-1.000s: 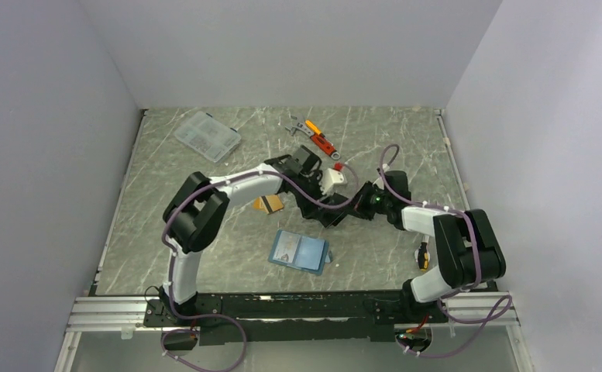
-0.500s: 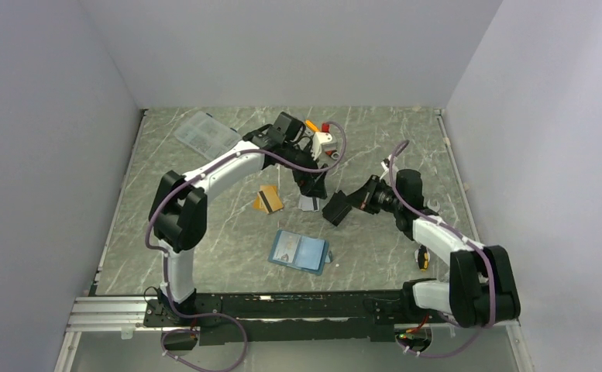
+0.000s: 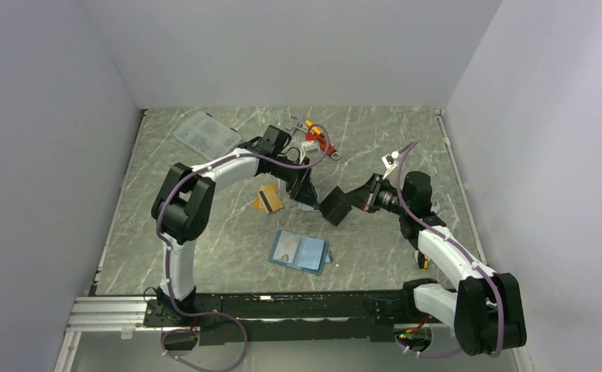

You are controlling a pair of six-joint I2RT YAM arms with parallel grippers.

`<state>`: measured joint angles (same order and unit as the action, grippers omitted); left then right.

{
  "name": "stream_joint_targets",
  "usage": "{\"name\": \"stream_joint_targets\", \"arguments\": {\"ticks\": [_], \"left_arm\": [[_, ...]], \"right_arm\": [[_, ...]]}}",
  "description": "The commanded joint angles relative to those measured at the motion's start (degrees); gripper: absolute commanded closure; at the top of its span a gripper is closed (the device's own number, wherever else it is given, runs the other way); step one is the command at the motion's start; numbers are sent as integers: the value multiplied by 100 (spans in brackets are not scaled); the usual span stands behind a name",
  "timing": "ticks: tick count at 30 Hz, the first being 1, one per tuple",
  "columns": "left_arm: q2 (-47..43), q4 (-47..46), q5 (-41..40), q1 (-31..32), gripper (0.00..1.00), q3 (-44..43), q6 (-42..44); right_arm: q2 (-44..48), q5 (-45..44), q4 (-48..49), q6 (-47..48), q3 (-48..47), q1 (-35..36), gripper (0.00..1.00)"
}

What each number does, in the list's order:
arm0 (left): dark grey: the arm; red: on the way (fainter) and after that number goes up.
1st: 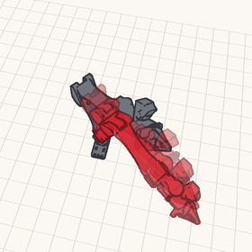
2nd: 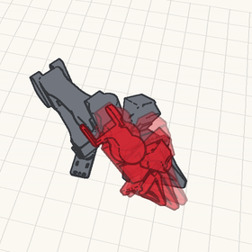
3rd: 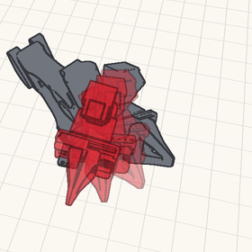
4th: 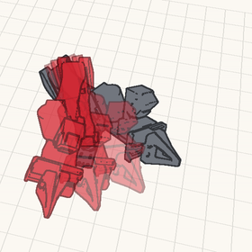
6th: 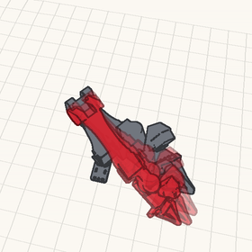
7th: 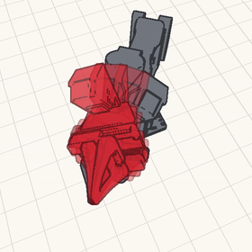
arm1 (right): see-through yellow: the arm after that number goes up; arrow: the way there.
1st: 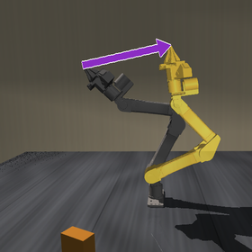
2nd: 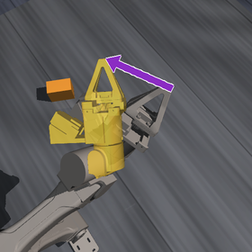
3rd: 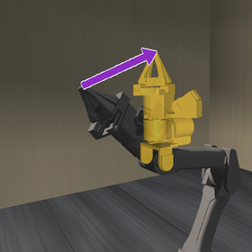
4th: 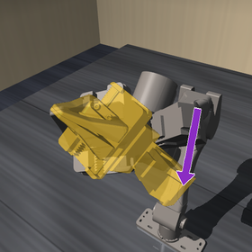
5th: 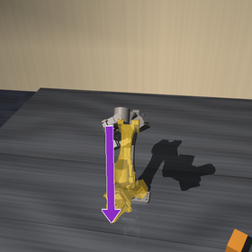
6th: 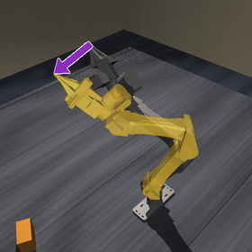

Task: Put the credit cards into the card holder
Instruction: Pick up the credit card from the center of the board.

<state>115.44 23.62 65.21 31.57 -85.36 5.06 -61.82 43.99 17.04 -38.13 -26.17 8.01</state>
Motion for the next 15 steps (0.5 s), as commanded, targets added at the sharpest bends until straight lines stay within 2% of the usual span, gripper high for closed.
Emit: {"name": "stream_joint_targets", "arguments": {"ticks": [1,6,15], "left_arm": [[-507,-698,910,76,10,262,-373],[-609,-891,1265,149,17,419,-451],[-526,-962,1531,250,40,355,-647]], "right_arm": [[83,645,659,-173,-115,-12,100],[35,819,1118,-467,-92,4,100],[-32,700,1055,-397,-250,116,100]]}}
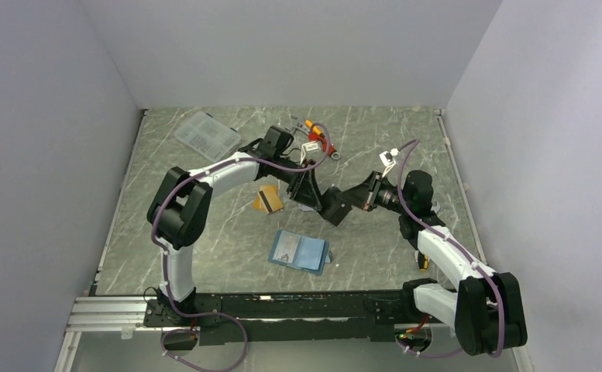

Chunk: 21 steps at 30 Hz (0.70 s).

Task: Put the credit cards into the card holder
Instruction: Pick up the credit card from the center of the board.

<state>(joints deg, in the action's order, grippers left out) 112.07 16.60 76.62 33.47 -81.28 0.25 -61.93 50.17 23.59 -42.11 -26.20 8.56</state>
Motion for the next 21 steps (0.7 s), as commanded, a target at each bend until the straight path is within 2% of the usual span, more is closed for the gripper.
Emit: {"name": "stream_joint_targets", "arguments": {"ticks": [1,7,11,13,18,21], "left_arm": [[-182,-355,399,60,44,-29,-289],[-86,-642,475,80,69,-12,-572],[-50,-792,458,87,100,-6,-761],[-45,-847,471,89,100,9,-836],[-64,-1843,494,80,100,268,-1714],[-103,-2622,513,63,100,468,-2403]], "right_arm": [[-33,66,419,-6,-260,77,100],[-127,21,465,-34,-266,186,100],[-103,-60,388,-60,-189,189,100],[-96,-79,504,-177,-110,189,98],[-169,-3,1266,-899,235,186,70],[-199,76,2041,-1465,494,186,63]]}}
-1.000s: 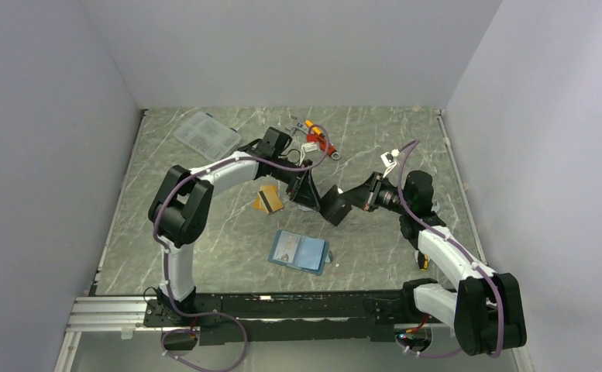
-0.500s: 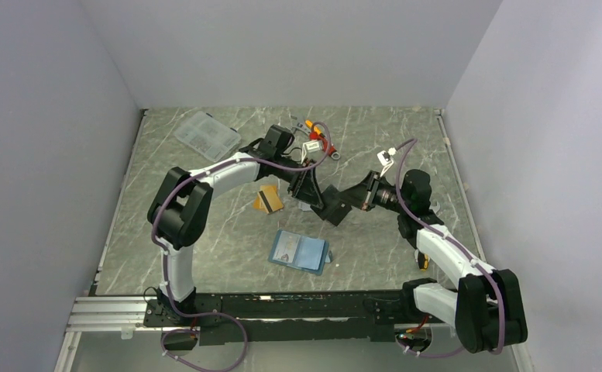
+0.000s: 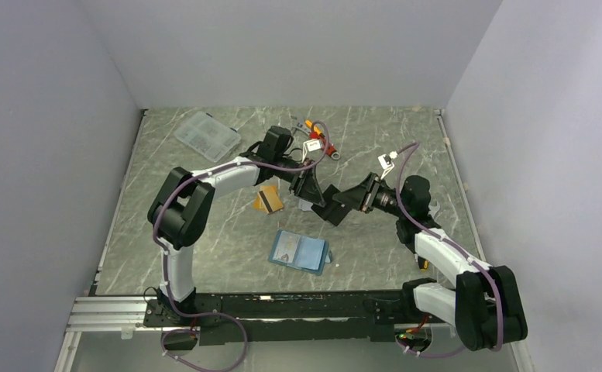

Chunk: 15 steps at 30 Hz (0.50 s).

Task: Put the credit cards into the card holder
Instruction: Pick up the credit card from the center of the board.

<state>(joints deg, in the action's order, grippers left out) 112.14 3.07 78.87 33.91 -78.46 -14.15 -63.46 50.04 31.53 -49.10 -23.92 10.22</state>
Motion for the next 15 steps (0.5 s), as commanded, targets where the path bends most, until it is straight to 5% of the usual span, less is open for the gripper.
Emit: {"name": "stream_joint_targets", "arguments": {"ticks": [1,15], "left_arm": [[-107,-1560,301,12,100,253,-1207],[25,-3847,95,-108,93,643,-3322]], "right_arm": [[-48,79,1413,-884,315,24,62],[-353,-205,2080,-1403,255,541,64]]}}
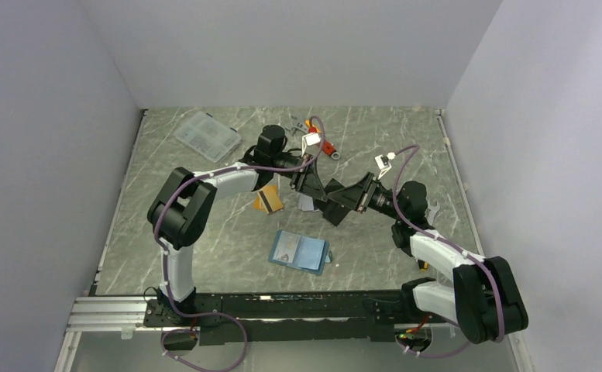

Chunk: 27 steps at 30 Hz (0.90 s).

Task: Put the credit cards into the card holder
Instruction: Pick up the credit card from the center of the board.

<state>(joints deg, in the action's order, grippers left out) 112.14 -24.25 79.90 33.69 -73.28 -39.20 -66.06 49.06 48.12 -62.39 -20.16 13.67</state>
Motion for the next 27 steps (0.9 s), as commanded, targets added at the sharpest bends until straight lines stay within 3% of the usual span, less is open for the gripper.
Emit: {"name": "stream_joint_targets", "arguments": {"ticks": [1,7,14,18,22,27], "left_arm": [[28,-1256,9,-92,92,147,-954],[-107,-1036,38,-105,78,235,-772],[-260,-1182,52,-133,71,350,-867],[-290,-1622,96,-137,65,428,-1227],[-440,-1465,96,-154,56,446,-1111],[-479,-1711,104,-166,57,449,-1316]], "right_arm": [[-107,-141,354,-50,-134,219,66],[53,-286,-312,243,-277,181,82],[264,-348,-888,455,-414,35,99],[240,-348,-984,491,-426,27,100],[325,-474,-1402,774,-512,14,100],[434,-560,-1914,1108,-637,13,100]]}}
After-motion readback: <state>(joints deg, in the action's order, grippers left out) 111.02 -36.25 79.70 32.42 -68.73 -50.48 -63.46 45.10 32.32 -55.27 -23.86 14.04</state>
